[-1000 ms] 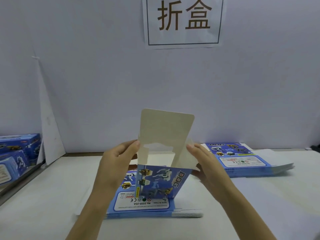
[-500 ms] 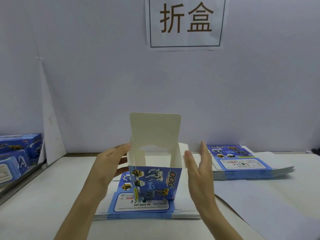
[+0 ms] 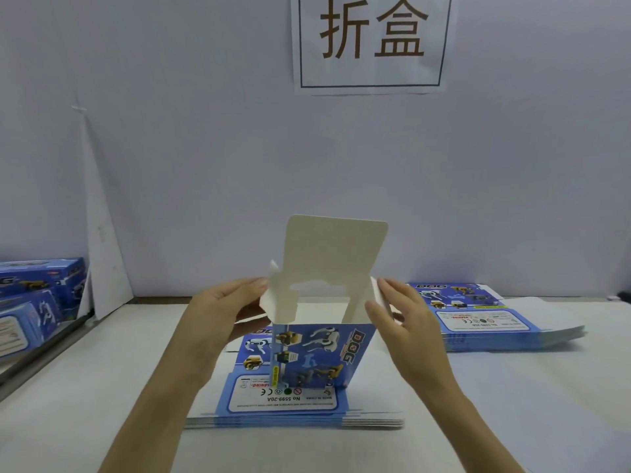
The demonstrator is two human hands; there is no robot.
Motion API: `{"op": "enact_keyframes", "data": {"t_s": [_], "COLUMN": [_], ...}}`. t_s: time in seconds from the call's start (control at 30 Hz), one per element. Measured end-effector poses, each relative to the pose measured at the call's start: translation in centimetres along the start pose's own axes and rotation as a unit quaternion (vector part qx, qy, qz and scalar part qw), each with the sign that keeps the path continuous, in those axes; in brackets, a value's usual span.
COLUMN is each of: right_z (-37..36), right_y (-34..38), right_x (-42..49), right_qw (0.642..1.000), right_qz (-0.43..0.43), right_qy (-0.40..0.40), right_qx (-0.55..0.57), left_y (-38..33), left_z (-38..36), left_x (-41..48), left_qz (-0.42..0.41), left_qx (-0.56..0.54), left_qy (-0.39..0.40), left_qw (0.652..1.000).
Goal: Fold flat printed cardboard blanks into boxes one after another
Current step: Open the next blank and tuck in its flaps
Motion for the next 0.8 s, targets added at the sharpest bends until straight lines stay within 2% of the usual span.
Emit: {"op": "enact_keyframes", "data": {"t_s": [0.1, 0.17, 0.23, 0.27, 0.3, 0.33, 0.37, 0.43, 0.47, 0.5, 0.57, 0.63, 0.8], "right_z": [-0.4, -1.2, -1.7, -1.7, -1.8, -1.7, -1.7, -1.9, -2.0, -2.1, -2.1, -2.0, -2.0], "right_y": [0.2, 0.6, 0.9, 1.0, 1.1, 1.2, 1.3, 1.6, 1.8, 1.9, 2.2, 2.3, 2.5], "right_x": [-0.3, -0.5, -0.7, -0.7, -0.7, -0.7, -0.8, -0.9, -1.0, -1.1, -1.2, -1.2, -1.3], "right_qw": [1.000, 0.996, 0.994, 0.994, 0.996, 0.997, 0.998, 0.998, 0.997, 0.997, 0.997, 0.997, 0.995], "right_qz": [0.000, -0.022, -0.029, -0.029, -0.026, -0.019, -0.009, 0.005, 0.007, 0.002, -0.016, -0.035, -0.050], "right_qy": [0.004, 0.019, 0.023, 0.028, 0.035, 0.044, 0.054, 0.062, 0.063, 0.066, 0.069, 0.072, 0.081], "right_qx": [0.026, 0.086, 0.104, 0.098, 0.084, 0.059, 0.027, -0.025, -0.035, -0.033, -0.013, -0.004, -0.027], "left_y": [0.7, 1.4, 1.6, 1.4, 1.1, 0.8, 0.3, -0.7, -0.9, -0.9, -0.7, -0.6, 0.0], "left_z": [0.8, 0.9, 0.9, 1.0, 1.3, 1.6, 1.6, 0.6, -0.3, -1.1, -1.7, -1.6, -2.2], "left_x": [0.6, 0.6, 0.6, 0.6, 0.6, 0.5, 0.0, -1.8, -2.5, -3.0, -3.1, -2.8, -2.6], "left_qz": [0.089, 0.162, 0.180, 0.155, 0.099, 0.012, -0.091, -0.245, -0.265, -0.249, -0.176, -0.138, -0.172], "left_qx": [-0.122, -0.225, -0.249, -0.195, -0.080, 0.071, 0.206, 0.360, 0.397, 0.423, 0.441, 0.435, 0.428], "left_qy": [0.000, 0.027, 0.027, 0.002, -0.048, -0.123, -0.200, -0.295, -0.308, -0.312, -0.318, -0.328, -0.277], "left_qw": [0.989, 0.960, 0.951, 0.968, 0.991, 0.990, 0.953, 0.850, 0.823, 0.814, 0.821, 0.827, 0.843]}}
Point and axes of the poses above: each hand's wrist, its own x-axis towards the middle knuckle, its own z-axis out of the back of the hand, y = z × x, the point moved 2 cm from there along x, towards the middle knuckle, and after that the axes turned 10 degrees about z, right-handed, at the moved point
